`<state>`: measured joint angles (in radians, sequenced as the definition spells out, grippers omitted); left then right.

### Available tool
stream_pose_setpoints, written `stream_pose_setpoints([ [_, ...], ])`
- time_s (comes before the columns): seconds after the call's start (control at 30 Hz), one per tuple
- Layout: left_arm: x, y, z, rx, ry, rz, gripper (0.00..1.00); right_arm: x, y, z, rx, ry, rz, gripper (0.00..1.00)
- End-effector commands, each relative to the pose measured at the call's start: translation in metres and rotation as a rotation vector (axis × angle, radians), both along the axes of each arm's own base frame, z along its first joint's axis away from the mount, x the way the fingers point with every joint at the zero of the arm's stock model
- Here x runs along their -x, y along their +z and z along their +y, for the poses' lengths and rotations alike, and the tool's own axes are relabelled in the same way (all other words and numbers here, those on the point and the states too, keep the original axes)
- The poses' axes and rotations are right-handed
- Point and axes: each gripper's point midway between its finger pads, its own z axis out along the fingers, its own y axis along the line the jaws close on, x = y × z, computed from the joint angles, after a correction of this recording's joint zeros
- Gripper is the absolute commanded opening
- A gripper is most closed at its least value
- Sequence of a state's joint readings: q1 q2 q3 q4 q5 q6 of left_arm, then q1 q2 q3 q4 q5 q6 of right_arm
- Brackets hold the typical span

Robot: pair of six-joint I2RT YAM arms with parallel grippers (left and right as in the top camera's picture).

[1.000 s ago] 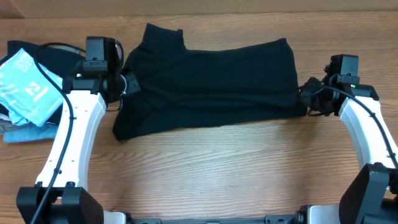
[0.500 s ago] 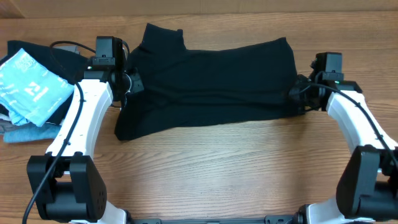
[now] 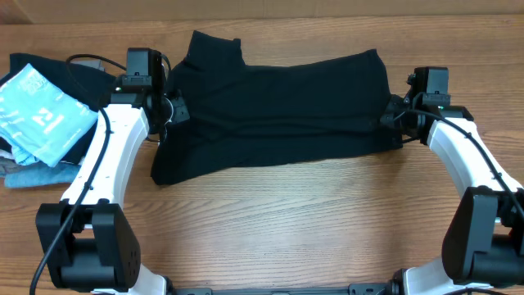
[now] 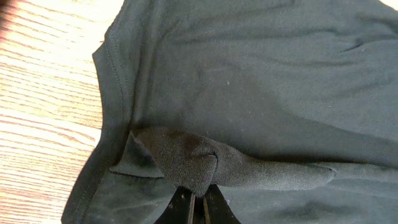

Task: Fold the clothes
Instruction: 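Lower the folded hem onto the shirt and release both grippers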

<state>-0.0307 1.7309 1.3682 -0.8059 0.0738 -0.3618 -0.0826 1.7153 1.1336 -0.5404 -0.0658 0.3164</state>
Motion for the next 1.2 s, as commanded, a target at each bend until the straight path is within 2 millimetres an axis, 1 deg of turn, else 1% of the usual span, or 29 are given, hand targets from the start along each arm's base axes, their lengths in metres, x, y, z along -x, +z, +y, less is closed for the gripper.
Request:
stream_pose_setpoints([
  [0.0, -0.006, 0.002, 0.007, -0.039, -0.008, -0.009, 0.14, -0.010, 0.009, -0.003, 0.025, -0.001, -0.032, 0.16],
  [0.03, -0.006, 0.002, 0.007, -0.040, -0.007, -0.009, 0.31, -0.011, 0.010, -0.003, 0.026, -0.001, -0.039, 0.31],
  [0.07, -0.006, 0.002, 0.007, -0.040, -0.007, -0.010, 0.63, -0.014, 0.011, -0.004, 0.029, -0.003, -0.051, 0.51],
  [0.1, -0.007, 0.002, 0.007, -0.040, -0.007, -0.013, 0.75, -0.017, 0.013, -0.004, 0.031, 0.000, -0.065, 0.62],
  [0.13, -0.010, 0.003, 0.007, -0.041, -0.010, -0.026, 0.82, -0.022, 0.016, -0.005, 0.034, 0.000, -0.091, 0.79],
  [0.17, -0.016, 0.008, 0.006, -0.048, -0.031, -0.059, 0.84, -0.028, 0.021, -0.005, 0.046, 0.017, -0.124, 0.87],
  [0.23, -0.027, 0.023, 0.006, -0.047, -0.034, -0.102, 0.84, -0.035, 0.028, -0.005, 0.079, 0.066, -0.158, 0.90],
  [0.27, -0.029, 0.034, 0.003, -0.031, -0.041, -0.113, 0.85, -0.036, 0.030, -0.005, 0.090, 0.085, -0.158, 0.91],
  [0.3, -0.030, 0.043, -0.001, -0.013, -0.050, -0.115, 0.82, -0.035, 0.031, -0.005, 0.097, 0.097, -0.149, 0.91],
  [0.33, -0.027, 0.048, -0.005, 0.005, -0.061, -0.105, 0.75, -0.032, 0.033, -0.003, 0.099, 0.120, -0.126, 0.91],
  [0.37, -0.020, 0.049, -0.009, 0.024, -0.070, -0.072, 0.62, -0.028, 0.034, 0.000, 0.086, 0.139, -0.104, 0.87],
  [0.4, -0.012, 0.046, -0.010, 0.034, -0.074, -0.040, 0.34, -0.023, 0.035, 0.006, 0.060, 0.167, -0.080, 0.79],
  [0.43, -0.005, 0.040, -0.012, 0.042, -0.077, -0.005, 0.08, -0.019, 0.035, 0.011, 0.034, 0.188, -0.062, 0.64],
  [0.47, 0.001, 0.031, -0.016, 0.055, -0.086, 0.030, 0.04, -0.014, 0.033, 0.017, 0.012, 0.215, -0.049, 0.41],
  [0.5, 0.006, 0.021, -0.020, 0.069, -0.095, 0.060, 0.04, -0.011, 0.030, 0.019, 0.001, 0.221, -0.036, 0.15],
  [0.53, 0.011, 0.009, -0.024, 0.083, -0.104, 0.095, 0.04, -0.008, 0.027, 0.020, -0.005, 0.222, -0.026, 0.04],
  [0.6, 0.019, -0.010, -0.032, 0.106, -0.121, 0.154, 0.04, -0.004, 0.020, 0.020, -0.008, 0.223, -0.009, 0.04],
  [0.63, 0.024, -0.024, -0.042, 0.133, -0.139, 0.199, 0.04, 0.001, 0.014, 0.021, -0.011, 0.223, 0.004, 0.04],
  [0.67, 0.026, -0.032, -0.047, 0.150, -0.150, 0.223, 0.04, 0.004, 0.008, 0.021, -0.013, 0.222, 0.013, 0.04],
  [0.73, 0.029, -0.045, -0.058, 0.166, -0.189, 0.260, 0.04, 0.010, -0.005, 0.022, -0.023, 0.224, 0.042, 0.04],
  [0.8, 0.033, -0.054, -0.064, 0.157, -0.213, 0.289, 0.04, 0.016, -0.017, 0.022, -0.027, 0.224, 0.071, 0.04],
  [0.83, 0.036, -0.058, -0.065, 0.147, -0.221, 0.306, 0.04, 0.021, -0.028, 0.023, -0.032, 0.223, 0.096, 0.04],
  [0.87, 0.040, -0.060, -0.062, 0.122, -0.216, 0.327, 0.04, 0.026, -0.039, 0.023, -0.038, 0.223, 0.129, 0.04],
  [0.93, 0.046, -0.063, -0.053, 0.075, -0.198, 0.355, 0.04, 0.031, -0.051, 0.023, -0.043, 0.223, 0.164, 0.04],
  [0.97, 0.049, -0.065, -0.045, 0.033, -0.173, 0.374, 0.04, 0.033, -0.061, 0.021, -0.035, 0.220, 0.189, 0.04],
  [1.07, 0.051, -0.072, -0.035, -0.018, -0.136, 0.399, 0.04, 0.035, -0.072, 0.015, -0.005, 0.206, 0.219, 0.04],
  [1.17, 0.054, -0.084, -0.032, -0.037, -0.130, 0.435, 0.04, 0.036, -0.076, 0.012, 0.009, 0.200, 0.232, 0.04],
])
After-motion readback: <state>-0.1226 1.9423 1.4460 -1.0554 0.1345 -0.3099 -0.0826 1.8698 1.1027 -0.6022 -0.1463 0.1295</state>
